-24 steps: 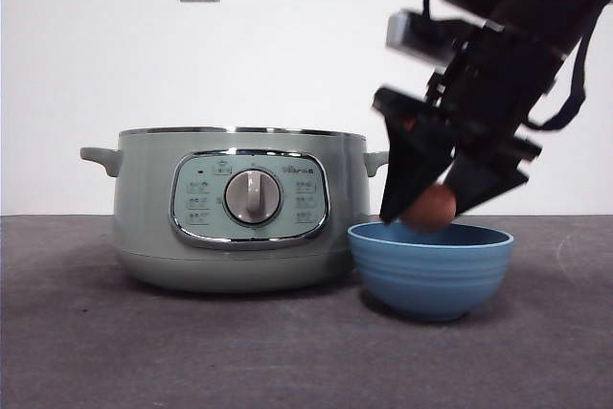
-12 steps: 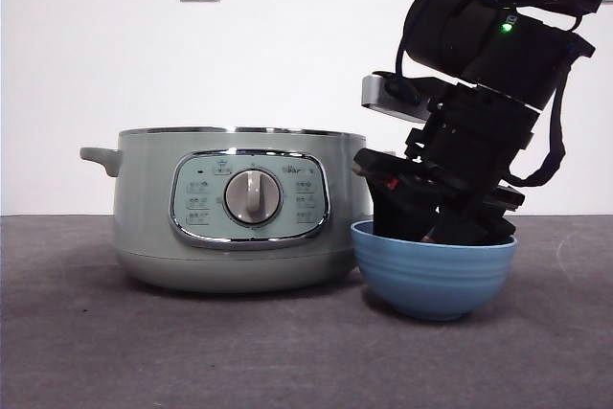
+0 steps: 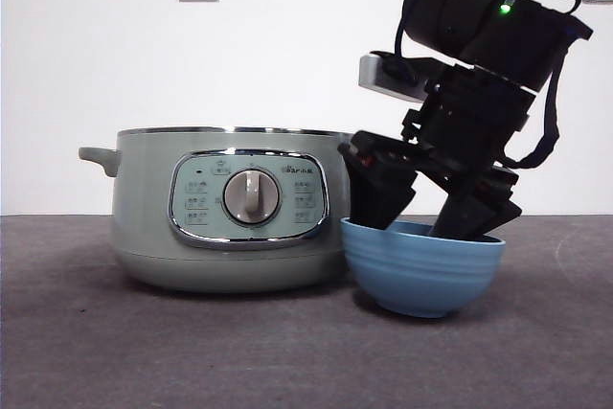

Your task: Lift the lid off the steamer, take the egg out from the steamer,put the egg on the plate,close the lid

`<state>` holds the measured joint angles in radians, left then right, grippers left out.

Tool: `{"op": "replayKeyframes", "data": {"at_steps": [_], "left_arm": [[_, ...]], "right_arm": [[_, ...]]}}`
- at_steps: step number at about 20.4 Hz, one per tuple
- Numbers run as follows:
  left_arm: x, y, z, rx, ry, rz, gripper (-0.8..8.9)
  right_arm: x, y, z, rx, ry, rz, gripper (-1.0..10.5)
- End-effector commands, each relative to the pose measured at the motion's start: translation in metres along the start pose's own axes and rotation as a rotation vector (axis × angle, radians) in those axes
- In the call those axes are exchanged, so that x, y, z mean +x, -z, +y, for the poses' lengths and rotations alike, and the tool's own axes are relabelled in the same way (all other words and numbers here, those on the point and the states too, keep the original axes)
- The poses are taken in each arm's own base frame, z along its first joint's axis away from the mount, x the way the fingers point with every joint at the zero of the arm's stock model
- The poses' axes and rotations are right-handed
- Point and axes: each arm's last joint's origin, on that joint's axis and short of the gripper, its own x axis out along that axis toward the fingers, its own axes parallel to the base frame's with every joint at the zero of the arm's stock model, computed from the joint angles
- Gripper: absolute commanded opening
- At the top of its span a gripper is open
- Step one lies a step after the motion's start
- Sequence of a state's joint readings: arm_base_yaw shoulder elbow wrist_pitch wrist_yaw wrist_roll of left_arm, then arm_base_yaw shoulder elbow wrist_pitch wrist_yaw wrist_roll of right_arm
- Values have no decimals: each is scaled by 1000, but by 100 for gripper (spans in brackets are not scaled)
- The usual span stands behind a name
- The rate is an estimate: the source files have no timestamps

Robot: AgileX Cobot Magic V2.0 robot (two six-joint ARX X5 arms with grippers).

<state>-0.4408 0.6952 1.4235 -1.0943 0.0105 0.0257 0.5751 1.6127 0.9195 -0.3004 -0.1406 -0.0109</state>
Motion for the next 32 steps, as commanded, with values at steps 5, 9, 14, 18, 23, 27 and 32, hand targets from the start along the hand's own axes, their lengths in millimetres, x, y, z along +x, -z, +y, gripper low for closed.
{"op": "replayKeyframes", "data": {"at_steps": [5,9,14,18,23,27,32], "left_arm": [[5,-12,-1,28,26,-61,-8],[35,-22,-3,33,120,-63,-8],[103,-11,-4,31,161,-32,-8],[162,-2,-6,35,170,-37,-8],[209,-3,-7,37,171,-48,-9],[239,0,-7,37,172,-44,-9],[269,3,-7,40,172,-77,-9]], "right_arm": [[-80,-5,14,-22,-12,-198,471],[-144,5,23,-34,-11,-360,471],[-211,34,31,8,-6,-547,471],[-242,57,36,52,-31,-635,471],[-251,70,37,57,-33,-637,471],[-252,73,37,59,-33,-625,471],[-251,74,37,71,-35,-615,471]]}}
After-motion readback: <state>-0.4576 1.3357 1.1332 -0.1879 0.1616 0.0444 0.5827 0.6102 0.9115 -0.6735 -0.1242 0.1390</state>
